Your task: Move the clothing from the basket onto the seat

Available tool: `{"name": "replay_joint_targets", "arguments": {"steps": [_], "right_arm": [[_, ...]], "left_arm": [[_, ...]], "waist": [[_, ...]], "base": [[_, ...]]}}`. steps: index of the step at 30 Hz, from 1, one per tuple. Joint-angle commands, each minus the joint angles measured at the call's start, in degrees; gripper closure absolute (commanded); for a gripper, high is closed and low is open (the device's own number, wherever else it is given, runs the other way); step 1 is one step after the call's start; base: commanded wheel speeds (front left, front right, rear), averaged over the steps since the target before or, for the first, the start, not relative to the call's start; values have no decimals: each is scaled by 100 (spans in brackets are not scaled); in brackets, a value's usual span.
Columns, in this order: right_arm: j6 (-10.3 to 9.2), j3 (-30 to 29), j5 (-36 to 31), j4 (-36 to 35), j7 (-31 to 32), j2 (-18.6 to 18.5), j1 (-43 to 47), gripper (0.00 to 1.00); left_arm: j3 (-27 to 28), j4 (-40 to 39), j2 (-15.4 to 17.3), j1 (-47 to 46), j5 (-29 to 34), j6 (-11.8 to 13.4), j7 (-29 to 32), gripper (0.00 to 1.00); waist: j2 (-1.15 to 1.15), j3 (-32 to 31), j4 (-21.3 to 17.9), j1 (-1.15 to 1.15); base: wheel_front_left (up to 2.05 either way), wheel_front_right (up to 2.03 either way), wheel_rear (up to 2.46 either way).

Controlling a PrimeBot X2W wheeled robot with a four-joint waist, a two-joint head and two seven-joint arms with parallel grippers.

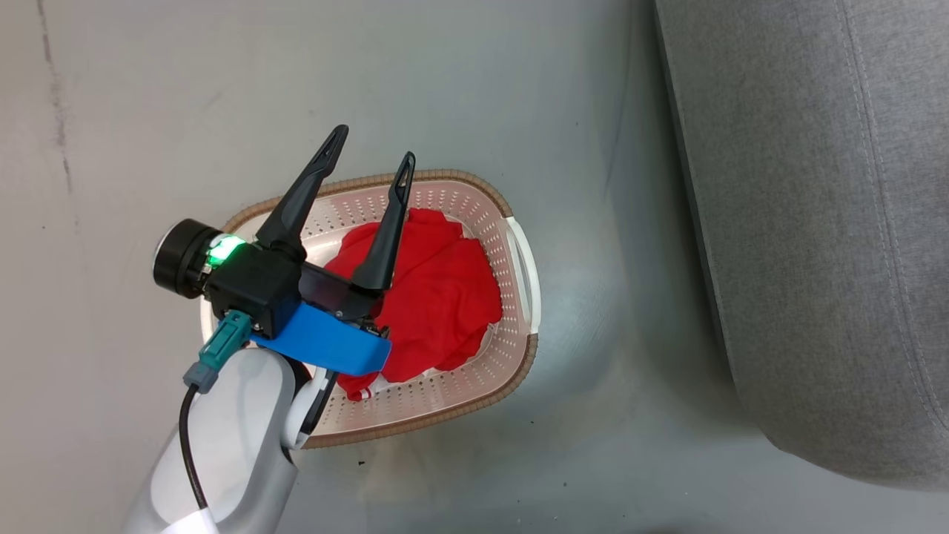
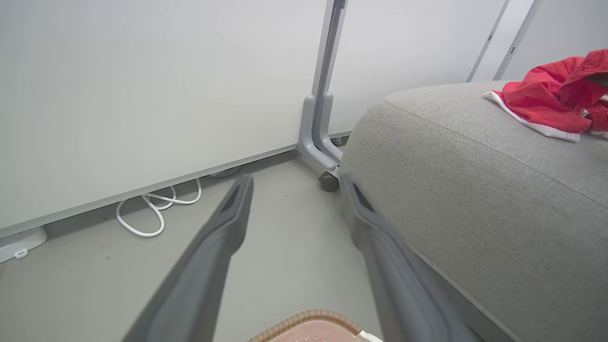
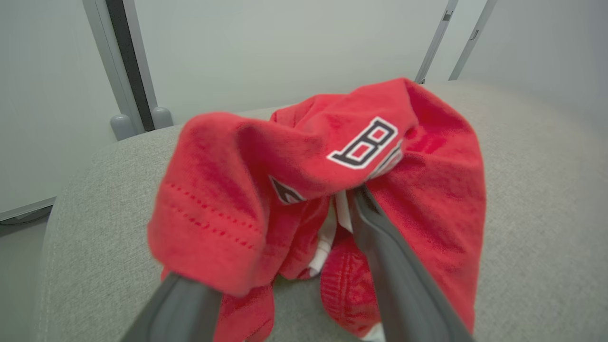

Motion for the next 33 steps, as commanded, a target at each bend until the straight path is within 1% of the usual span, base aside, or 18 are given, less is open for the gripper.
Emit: {"name": "replay_joint_targets", "arguments": {"steps": [1, 7, 12, 20, 25, 27, 31, 33], "right_arm": [[1, 12, 44, 19, -17, -28, 73, 0], [1, 58, -5, 33, -17, -17, 181, 0], [1, 94, -56, -116, 26, 38, 327, 0], [1, 329, 69, -569, 140, 187, 949, 0], [1, 545, 101, -1038, 221, 426, 1492, 0], [1, 709, 117, -1204, 275, 605, 1707, 0], [1, 1023, 86, -1545, 317, 843, 2136, 0], [1, 1163, 193, -1702, 290, 1001, 2321, 0]], "left_arm": [[-15, 11, 5, -1, -31, -16, -16, 0], [-33, 81, -41, 35, -65, -16, -16, 0], [14, 159, -119, 74, -144, -16, -16, 0], [177, 346, -280, 386, -280, -17, -16, 0], [321, 485, -359, 701, -352, -17, -16, 0], [413, 543, -381, 837, -364, -17, -16, 0], [615, 637, -446, 1140, -379, -17, -16, 0], [735, 668, -468, 1294, -383, -17, -16, 0]], "waist": [[0, -32, 5, 0], [0, -180, 28, 0], [0, -392, 93, 0], [0, -1131, 205, 0], [0, -1695, 247, 0], [0, -1912, 251, 0], [0, -2334, 268, 0], [0, -2515, 285, 0]], "base": [[0, 0, 0], [0, 0, 0], [0, 0, 0], [0, 0, 0], [0, 0, 0], [0, 0, 0], [0, 0, 0], [0, 0, 0]]}}
